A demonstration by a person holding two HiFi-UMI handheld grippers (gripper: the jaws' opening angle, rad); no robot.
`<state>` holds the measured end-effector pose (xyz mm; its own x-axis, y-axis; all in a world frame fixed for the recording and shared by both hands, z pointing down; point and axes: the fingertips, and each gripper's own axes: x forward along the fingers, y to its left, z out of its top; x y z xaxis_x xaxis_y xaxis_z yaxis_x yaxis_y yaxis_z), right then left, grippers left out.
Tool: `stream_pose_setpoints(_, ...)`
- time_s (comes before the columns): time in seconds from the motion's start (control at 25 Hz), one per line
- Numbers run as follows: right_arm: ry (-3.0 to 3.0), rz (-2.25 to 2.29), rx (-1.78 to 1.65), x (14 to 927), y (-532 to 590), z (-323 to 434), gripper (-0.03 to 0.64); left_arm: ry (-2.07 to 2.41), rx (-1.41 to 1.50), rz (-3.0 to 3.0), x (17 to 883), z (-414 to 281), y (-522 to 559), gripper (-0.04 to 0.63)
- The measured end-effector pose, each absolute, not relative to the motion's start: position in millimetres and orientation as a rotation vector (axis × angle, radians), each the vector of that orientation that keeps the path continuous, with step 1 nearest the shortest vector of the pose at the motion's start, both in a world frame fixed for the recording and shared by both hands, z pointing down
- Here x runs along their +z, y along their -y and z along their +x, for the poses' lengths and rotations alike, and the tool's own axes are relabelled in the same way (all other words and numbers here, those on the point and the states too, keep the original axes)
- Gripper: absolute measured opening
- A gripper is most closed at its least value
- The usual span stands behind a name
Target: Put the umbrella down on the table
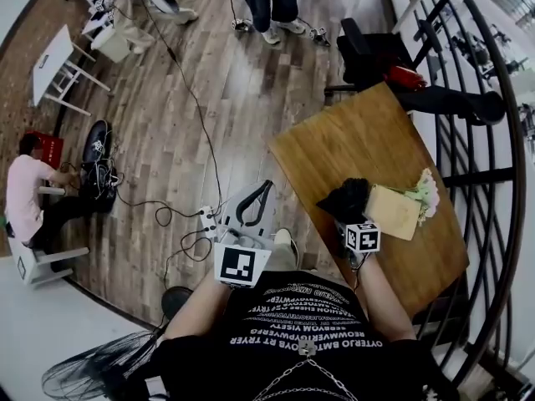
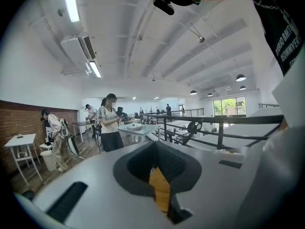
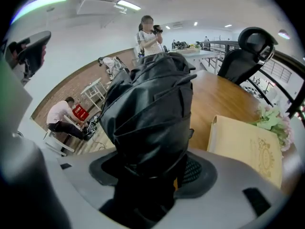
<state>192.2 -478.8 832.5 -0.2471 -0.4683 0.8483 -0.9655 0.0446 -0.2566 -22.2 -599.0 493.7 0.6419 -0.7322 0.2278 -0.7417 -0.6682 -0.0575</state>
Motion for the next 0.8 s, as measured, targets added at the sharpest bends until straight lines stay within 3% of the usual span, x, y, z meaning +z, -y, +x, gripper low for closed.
stream_pose_setpoints(0.4, 1.483, 1.394, 1.215, 893, 464, 208, 0.329, 1.206, 0.364, 2.824, 498, -12, 612, 0.029)
stream_pose_setpoints(0.8, 1.563, 1.542, 1.134, 816, 456, 223, 0.333, 1.072, 0.313, 2.89, 489, 15, 614, 0.029)
